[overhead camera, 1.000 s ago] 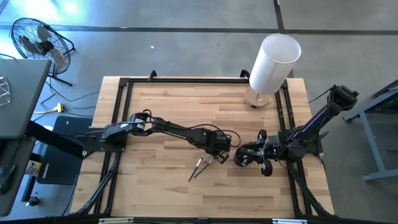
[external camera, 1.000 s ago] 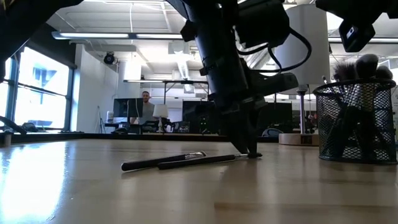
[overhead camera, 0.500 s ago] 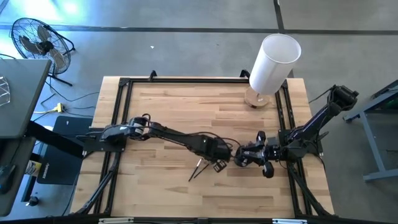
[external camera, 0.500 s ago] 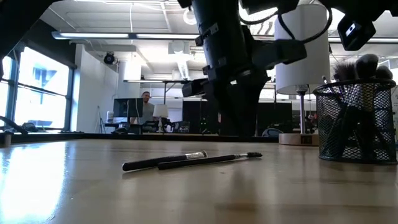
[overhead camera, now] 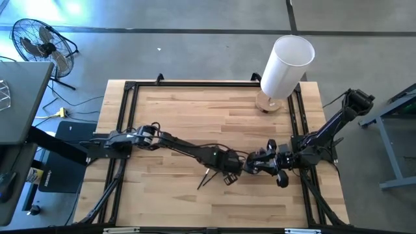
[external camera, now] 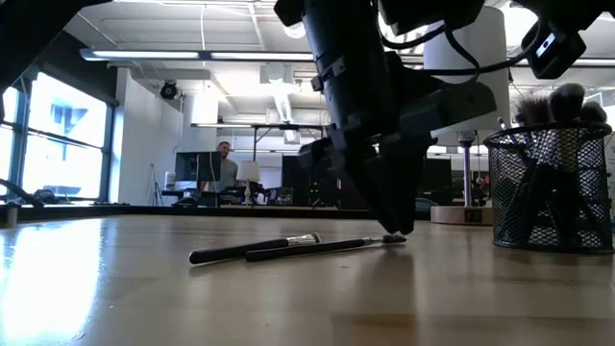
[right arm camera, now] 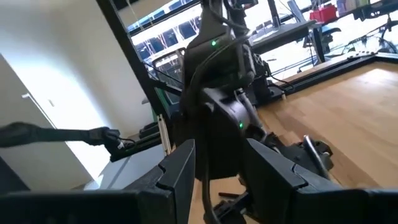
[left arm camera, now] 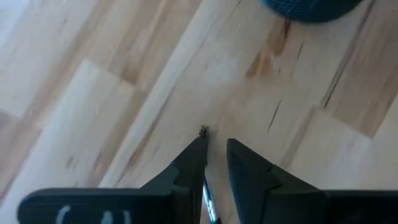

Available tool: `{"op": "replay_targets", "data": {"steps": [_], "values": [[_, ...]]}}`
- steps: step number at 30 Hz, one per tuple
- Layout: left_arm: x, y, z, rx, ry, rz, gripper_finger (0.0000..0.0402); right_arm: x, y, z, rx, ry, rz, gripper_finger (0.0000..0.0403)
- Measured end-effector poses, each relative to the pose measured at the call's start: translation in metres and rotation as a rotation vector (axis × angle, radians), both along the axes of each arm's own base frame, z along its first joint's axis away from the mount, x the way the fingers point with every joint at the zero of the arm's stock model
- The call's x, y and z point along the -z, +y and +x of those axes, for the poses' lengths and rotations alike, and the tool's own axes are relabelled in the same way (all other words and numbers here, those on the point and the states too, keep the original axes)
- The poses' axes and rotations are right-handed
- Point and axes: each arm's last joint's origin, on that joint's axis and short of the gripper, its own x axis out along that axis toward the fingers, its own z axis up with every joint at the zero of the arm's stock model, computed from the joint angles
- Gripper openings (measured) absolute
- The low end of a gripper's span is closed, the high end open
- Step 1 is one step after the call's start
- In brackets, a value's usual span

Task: Put items in baskets/containers
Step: Put the lash into the mesh organizer

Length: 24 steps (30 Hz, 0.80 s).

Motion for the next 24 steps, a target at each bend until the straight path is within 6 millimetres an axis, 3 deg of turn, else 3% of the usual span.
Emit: {"op": "replay_targets", "data": {"steps": [11, 17, 24], "values": [[0.040, -0.011, 0.002, 0.051, 0.096, -0.035, 0.0066, -0.007, 0.001, -0.004, -0.116, -0.041, 0.007, 0.0128], [0.041, -0.015, 0.001, 0.056, 0.106, -0.061, 0.0009, -0.008, 0.000, -0.013, -0.161, -0.009, -0.040, 0.0108], [0.015, -0.016, 0.002, 0.007, 0.059, -0.066, 0.0001, 0.001, -0.007, -0.027, -0.192, 0.149, 0.003, 0.0015]]}}
